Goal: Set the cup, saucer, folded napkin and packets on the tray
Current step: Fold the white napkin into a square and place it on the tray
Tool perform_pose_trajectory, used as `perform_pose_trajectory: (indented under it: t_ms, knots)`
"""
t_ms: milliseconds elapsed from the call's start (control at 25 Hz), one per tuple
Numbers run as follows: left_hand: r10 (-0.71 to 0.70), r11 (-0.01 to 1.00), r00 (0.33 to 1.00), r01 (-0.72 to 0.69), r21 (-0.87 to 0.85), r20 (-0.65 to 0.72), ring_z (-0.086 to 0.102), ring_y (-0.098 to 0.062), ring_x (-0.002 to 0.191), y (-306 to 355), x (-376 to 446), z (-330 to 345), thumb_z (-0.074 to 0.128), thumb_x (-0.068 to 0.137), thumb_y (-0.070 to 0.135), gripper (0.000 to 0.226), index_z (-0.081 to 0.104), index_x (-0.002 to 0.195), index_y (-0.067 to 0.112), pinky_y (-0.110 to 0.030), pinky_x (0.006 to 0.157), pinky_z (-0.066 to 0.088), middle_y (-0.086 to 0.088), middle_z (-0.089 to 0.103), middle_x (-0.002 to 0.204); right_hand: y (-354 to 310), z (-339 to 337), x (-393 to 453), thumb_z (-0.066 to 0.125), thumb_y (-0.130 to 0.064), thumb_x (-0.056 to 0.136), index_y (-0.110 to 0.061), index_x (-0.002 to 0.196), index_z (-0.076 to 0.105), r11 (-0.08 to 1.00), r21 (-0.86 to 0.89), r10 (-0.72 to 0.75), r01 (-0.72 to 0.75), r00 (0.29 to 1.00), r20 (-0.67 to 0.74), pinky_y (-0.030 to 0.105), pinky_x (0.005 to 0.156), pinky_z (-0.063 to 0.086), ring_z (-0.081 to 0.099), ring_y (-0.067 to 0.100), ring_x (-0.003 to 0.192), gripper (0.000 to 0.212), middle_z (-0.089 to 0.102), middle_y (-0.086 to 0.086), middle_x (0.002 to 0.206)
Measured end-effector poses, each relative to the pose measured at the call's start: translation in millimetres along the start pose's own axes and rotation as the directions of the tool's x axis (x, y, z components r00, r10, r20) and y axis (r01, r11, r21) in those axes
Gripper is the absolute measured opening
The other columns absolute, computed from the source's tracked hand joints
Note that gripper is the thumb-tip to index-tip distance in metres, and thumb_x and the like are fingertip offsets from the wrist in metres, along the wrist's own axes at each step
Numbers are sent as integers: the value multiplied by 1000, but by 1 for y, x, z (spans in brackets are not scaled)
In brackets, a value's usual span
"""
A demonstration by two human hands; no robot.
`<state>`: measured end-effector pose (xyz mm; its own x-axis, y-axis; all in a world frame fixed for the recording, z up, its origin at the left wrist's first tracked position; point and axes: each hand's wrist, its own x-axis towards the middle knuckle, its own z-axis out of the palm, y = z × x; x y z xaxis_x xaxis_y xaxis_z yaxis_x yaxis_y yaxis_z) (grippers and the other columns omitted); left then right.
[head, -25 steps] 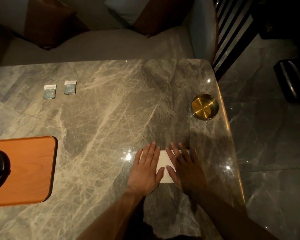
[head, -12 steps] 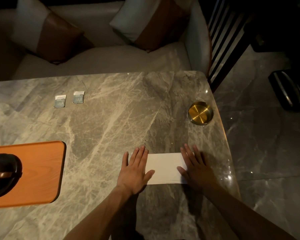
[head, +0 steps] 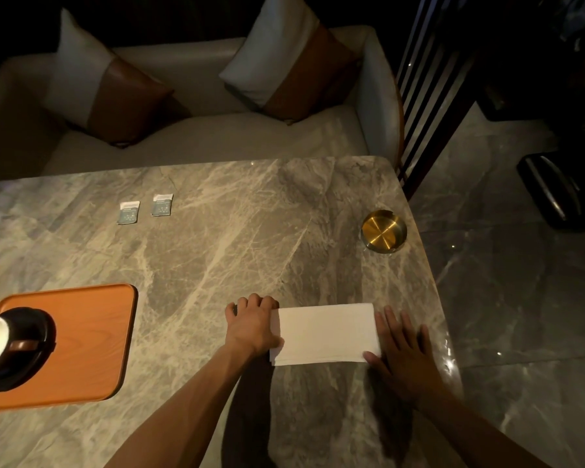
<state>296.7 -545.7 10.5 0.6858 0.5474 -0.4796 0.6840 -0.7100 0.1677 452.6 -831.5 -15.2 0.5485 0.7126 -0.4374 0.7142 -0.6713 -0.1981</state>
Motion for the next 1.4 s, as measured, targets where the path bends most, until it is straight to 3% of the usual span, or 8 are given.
perform_pose_trajectory:
  t_ms: [160,320,480,600,760,1000,1240,1400]
  knots:
    - [-100,989,993,105,-108,56,40,-20,105,10,2,-1,79,57,38,70,44,117,32,-37,84,28,2,47,114,-6,3,-4,8,-70,91,-31,138,-43,1000,-1,30,-30,999,35,61,118,-10,-28,27,145,79,-33,-2,157]
    - [-137,953,984,162,-258,111,51,-19,93,9,-5,5,79,61,29,62,38,108,28,-37,82,38,1,60,102,-9,12,-5,-3,-72,86,-32,136,-46,999,-20,47,-47,999,8,63,117,-7,-31,26,142,77,-37,-1,155]
    - [-235,727,950,313,-611,208,63,-21,96,3,-11,6,78,79,21,38,55,107,11,-37,79,53,-4,66,105,-10,25,-2,-8,-75,82,-32,143,-38,997,-23,78,-78,997,-9,66,115,-9,-32,28,142,80,-38,0,154]
    - [-220,566,935,353,-745,277,64,-22,98,0,-25,7,70,87,17,22,61,107,13,-29,75,53,-6,67,112,-23,30,-7,1,-71,89,-28,154,-16,993,-21,111,-113,993,-49,68,110,-5,-20,35,146,80,-18,8,161]
    - [-239,522,950,301,-798,202,64,-15,92,-14,-44,3,62,92,11,20,59,110,16,-28,71,53,-2,67,111,-51,36,-13,14,-72,93,-27,157,5,994,38,104,-101,991,-88,70,111,9,5,44,148,79,13,15,162]
    - [-286,458,953,227,-859,99,70,-27,84,-32,-58,-14,66,89,12,10,60,97,13,-37,66,56,-8,71,93,-35,37,-10,25,-81,86,-34,156,6,998,-66,-30,19,985,-167,70,113,10,0,38,151,86,14,8,164]
    - [-215,438,976,128,-890,35,64,-11,64,-23,-65,-21,67,88,12,11,59,93,18,-23,47,48,8,62,70,-31,27,-3,30,-82,84,-32,156,12,994,-88,-66,58,994,-87,56,115,-20,-4,33,152,90,7,3,165]
    - [-206,440,979,95,-893,3,62,-11,65,-11,-70,-22,66,89,10,12,58,92,19,-23,49,49,6,59,70,-50,37,-4,29,-76,90,-27,156,14,972,-132,-207,193,974,-96,65,116,-5,7,27,152,84,12,-2,166]
